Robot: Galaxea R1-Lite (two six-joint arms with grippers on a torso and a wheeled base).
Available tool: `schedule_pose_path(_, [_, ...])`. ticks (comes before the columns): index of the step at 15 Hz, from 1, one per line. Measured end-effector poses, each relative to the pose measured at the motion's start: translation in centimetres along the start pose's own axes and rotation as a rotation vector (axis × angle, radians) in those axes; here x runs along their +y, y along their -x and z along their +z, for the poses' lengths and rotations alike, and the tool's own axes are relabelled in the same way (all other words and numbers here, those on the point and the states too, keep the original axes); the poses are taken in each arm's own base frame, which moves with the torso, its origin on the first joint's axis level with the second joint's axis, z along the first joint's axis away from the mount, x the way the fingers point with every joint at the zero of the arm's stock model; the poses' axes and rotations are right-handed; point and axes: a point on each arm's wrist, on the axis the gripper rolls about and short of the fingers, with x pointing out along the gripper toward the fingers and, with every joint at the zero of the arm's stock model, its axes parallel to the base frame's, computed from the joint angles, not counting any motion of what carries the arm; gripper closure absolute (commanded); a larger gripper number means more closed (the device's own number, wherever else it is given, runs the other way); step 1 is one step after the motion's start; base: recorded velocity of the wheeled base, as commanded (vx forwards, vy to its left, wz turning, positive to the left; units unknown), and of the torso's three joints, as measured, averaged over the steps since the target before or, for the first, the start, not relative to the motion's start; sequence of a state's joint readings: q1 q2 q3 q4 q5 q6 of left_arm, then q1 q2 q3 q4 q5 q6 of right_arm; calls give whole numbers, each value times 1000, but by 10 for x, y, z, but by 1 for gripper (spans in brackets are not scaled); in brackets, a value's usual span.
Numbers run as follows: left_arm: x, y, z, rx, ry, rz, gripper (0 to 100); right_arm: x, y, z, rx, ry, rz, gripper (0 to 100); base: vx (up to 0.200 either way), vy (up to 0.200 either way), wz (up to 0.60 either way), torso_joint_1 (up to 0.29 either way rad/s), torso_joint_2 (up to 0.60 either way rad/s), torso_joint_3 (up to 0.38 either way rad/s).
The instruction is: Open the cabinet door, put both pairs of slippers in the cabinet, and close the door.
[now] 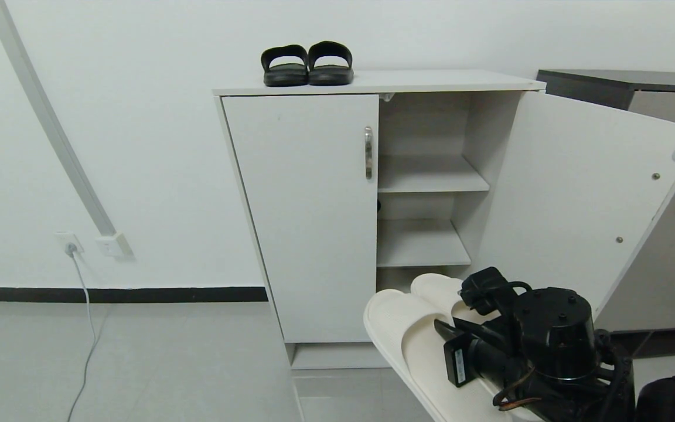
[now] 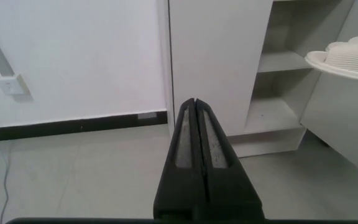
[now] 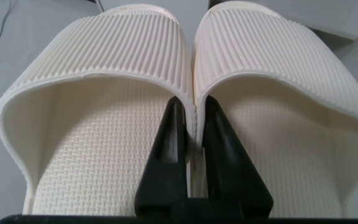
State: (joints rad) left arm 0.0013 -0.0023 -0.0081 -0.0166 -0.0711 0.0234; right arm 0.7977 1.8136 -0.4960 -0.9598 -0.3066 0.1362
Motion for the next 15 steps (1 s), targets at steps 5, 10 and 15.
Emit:
schedule_pose_path(5, [0, 0, 0, 0, 1, 1, 100, 9, -30, 26, -94, -61, -129, 100, 0, 0, 0, 0, 0, 0])
schedule_pose_path(10, [0, 0, 0, 0, 3, 0, 100, 18, -85, 29, -131, -171, -424, 100, 0, 0, 0, 0, 0, 0])
schedule_pose_path(15, [0, 0, 0, 3, 4, 0, 100, 23, -108, 14, -135, -166, -466, 100, 0, -200, 0, 5, 2, 2])
